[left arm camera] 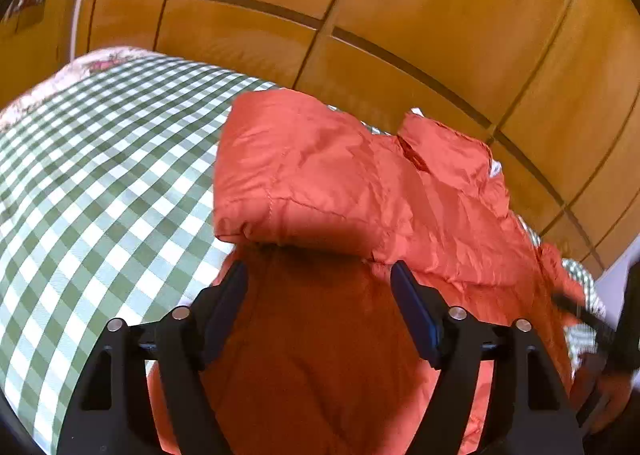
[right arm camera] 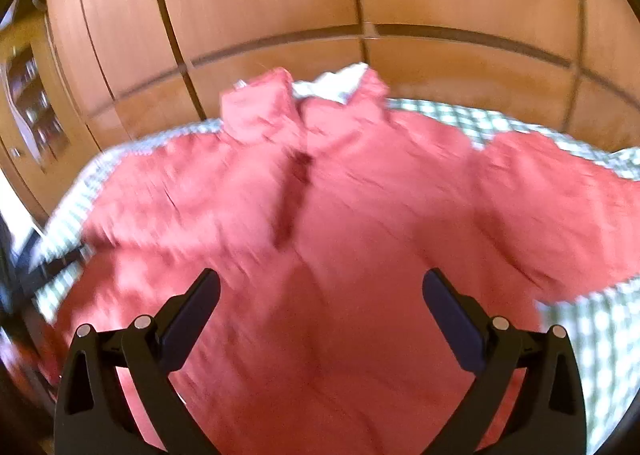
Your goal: Fold small clothes
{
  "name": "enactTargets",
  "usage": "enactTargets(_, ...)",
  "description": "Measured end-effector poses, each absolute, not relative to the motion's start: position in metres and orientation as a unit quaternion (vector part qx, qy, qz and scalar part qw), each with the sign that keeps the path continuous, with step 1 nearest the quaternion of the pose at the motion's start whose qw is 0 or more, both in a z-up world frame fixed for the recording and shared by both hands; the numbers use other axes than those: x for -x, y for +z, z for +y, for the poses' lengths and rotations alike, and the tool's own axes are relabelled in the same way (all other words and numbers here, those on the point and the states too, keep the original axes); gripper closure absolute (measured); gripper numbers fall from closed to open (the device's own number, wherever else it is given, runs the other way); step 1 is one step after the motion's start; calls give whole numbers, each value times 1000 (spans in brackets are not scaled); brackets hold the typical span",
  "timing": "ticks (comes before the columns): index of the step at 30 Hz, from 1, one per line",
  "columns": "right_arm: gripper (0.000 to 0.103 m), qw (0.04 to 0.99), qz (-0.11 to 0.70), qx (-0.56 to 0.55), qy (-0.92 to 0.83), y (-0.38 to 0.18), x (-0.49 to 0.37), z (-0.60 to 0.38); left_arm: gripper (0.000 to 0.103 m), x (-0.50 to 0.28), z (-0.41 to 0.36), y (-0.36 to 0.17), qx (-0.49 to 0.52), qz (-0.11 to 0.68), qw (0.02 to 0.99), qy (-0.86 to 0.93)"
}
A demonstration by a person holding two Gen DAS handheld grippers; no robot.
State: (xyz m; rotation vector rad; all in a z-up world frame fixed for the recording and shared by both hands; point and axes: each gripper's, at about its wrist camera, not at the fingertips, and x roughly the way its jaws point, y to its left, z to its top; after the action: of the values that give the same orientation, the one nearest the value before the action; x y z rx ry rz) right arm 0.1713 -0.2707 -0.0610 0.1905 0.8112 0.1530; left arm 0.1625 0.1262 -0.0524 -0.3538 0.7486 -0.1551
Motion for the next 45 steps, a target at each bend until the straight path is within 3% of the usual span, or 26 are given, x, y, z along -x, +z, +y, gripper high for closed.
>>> enactTargets(1, 5, 902, 408, -112, 83, -66, -185, -268, 30, -161, 123, -54, 159, 364, 915, -67)
enactTargets(3, 24, 884, 430, -162, 90, -82, -211, -265, 30, -161, 120, -59, 135, 371, 918, -46)
enactTargets(6, 38, 870, 437, -209, 94, -98, -235, -261, 30, -168, 126, -69, 145, 396, 906, -22)
enactTargets(7, 57, 869, 436, -210, 105, -98, -238, -259, 30, -172, 130, -71, 154, 405, 901, -16)
enactTargets(8, 84, 867, 438, -207, 115, -98, -242, -256, 30, -179, 134, -73, 162, 420, 893, -8)
enactTargets(10, 96, 885, 412, -190, 103, -87, -238, -255, 30, -190, 140, -76, 169, 435, 884, 2)
enactTargets(14, 97, 907, 375, -180, 61, -77, -226, -270, 30, -213, 160, -75, 210, 437, 874, 18)
enactTargets(19, 98, 891, 394, -218, 62, -107, -226, -283, 30, -236, 160, -79, 215, 441, 871, 8)
enactTargets(24, 98, 901, 388, -186, 55, -110, -224, -274, 30, -243, 182, -77, 238, 413, 878, 45)
enactTargets(31, 97, 902, 393, -169, 61, -115, -227, -272, 30, -245, 189, -91, 208, 410, 886, 62)
enactTargets(35, 95, 901, 393, -173, 64, -115, -227, -273, 26, -248, 189, -89, 201, 423, 882, 48)
enactTargets(37, 92, 902, 392, -168, 63, -114, -226, -271, 17, -246, 188, -84, 188, 436, 879, 45)
enactTargets(38, 90, 903, 391, -166, 63, -114, -226, -270, 11, -242, 188, -82, 184, 440, 878, 50)
enactTargets(40, 84, 905, 388, -161, 66, -112, -225, -268, 9, -224, 194, -74, 182, 444, 874, 72)
enactTargets(45, 47, 912, 385, -120, 78, -108, -223, -251, 9, -178, 212, -38, 245, 354, 892, 140)
